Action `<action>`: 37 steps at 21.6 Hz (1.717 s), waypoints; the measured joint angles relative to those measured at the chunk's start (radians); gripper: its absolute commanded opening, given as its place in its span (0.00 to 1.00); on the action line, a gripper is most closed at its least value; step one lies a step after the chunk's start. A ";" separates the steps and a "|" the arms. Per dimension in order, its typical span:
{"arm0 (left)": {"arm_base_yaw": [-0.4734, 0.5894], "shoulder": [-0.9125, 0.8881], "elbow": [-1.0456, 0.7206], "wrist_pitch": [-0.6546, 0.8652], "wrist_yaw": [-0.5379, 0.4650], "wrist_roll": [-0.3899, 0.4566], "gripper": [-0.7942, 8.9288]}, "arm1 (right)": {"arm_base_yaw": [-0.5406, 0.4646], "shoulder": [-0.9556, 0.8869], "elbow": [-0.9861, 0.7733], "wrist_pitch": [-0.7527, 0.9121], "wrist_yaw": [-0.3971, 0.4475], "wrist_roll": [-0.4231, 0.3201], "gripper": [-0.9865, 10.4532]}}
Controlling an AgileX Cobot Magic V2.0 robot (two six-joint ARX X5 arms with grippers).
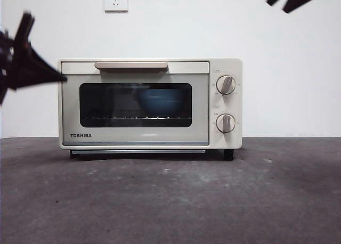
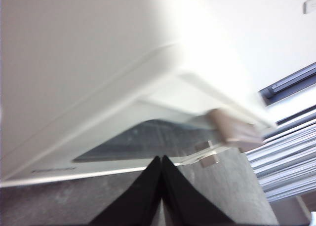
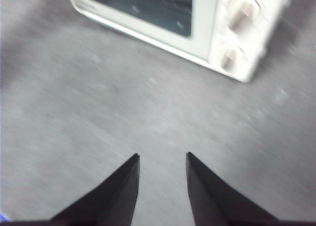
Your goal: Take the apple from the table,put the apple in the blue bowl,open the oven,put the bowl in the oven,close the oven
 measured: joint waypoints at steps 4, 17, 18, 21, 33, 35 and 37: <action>-0.025 -0.169 0.000 -0.195 -0.098 0.091 0.09 | 0.000 0.000 -0.045 0.100 -0.031 0.000 0.22; -0.154 -0.683 0.000 -0.796 -0.445 0.412 0.09 | 0.000 0.000 -0.310 0.650 -0.099 -0.005 0.16; -0.161 -0.708 0.000 -0.821 -0.454 0.420 0.09 | 0.000 0.000 -0.316 0.665 -0.099 -0.005 0.15; -0.184 -0.776 0.000 -0.900 -0.481 0.431 0.09 | 0.000 0.000 -0.327 0.675 -0.099 -0.005 0.09; -0.201 -0.861 0.000 -1.012 -0.514 0.446 0.09 | 0.000 0.000 -0.328 0.716 -0.089 -0.011 0.09; -0.201 -0.860 0.000 -1.012 -0.514 0.446 0.09 | 0.000 0.000 -0.328 0.716 -0.089 -0.011 0.09; -0.201 -0.860 0.000 -1.012 -0.514 0.446 0.09 | 0.000 0.000 -0.328 0.717 -0.088 -0.011 0.09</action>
